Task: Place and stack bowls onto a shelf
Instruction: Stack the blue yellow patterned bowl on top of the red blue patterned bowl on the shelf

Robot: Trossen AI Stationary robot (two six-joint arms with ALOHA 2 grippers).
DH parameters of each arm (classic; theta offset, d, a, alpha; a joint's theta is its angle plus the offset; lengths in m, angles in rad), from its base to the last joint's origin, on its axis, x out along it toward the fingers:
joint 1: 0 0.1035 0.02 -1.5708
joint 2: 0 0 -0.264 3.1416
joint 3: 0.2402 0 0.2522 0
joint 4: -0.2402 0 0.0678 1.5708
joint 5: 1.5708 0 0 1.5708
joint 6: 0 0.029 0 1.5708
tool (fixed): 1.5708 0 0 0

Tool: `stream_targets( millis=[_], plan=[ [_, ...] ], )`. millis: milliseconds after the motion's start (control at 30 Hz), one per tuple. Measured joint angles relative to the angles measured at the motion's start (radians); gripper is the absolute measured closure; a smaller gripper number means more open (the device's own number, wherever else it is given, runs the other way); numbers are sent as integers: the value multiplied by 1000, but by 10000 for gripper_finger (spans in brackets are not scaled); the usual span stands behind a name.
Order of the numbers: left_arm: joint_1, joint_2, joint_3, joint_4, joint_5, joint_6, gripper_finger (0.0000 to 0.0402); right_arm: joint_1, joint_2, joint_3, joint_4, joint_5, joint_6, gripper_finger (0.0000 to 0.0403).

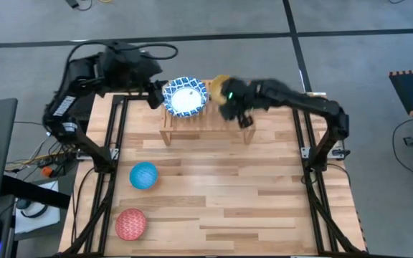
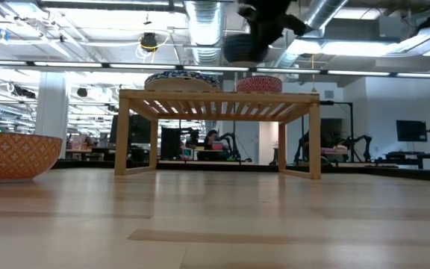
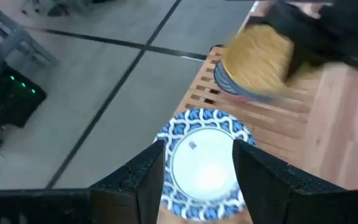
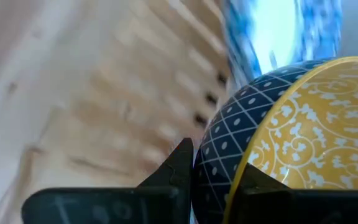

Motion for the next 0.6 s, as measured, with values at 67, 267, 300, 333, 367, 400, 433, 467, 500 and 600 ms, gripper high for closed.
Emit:
stream_targets(
  millis=[67,267,300,333,367,400,433,467,500,600],
  plan=[
    [0,-26,-13,1,1,-25,228,-60,-10,1,-7,-36,32,344],
    [-5,-61,-44,2,2,-78,228,-178,-14,0,-54,-213,132,345],
    [-5,-62,-46,0,2,-82,228,-184,-14,0,-57,-242,140,345],
    [-5,-61,-51,1,2,-87,228,-185,-14,0,-56,-251,142,345],
    [-5,-60,-58,1,2,-89,228,-184,-14,0,-52,-251,142,345],
    [-5,-59,-64,0,3,-92,228,-183,-14,0,-50,-251,142,345],
    [-5,-56,-66,-1,9,-95,228,-182,-13,0,-51,-251,142,345],
    [-5,-53,-66,-2,18,-97,228,-182,-13,0,-53,-253,144,345],
    [-5,-51,-66,-2,24,-97,228,-182,-13,0,-55,-258,147,345],
    [-5,-42,-66,-3,28,-97,228,-182,-13,-15,-51,-278,147,345]
  ],
)
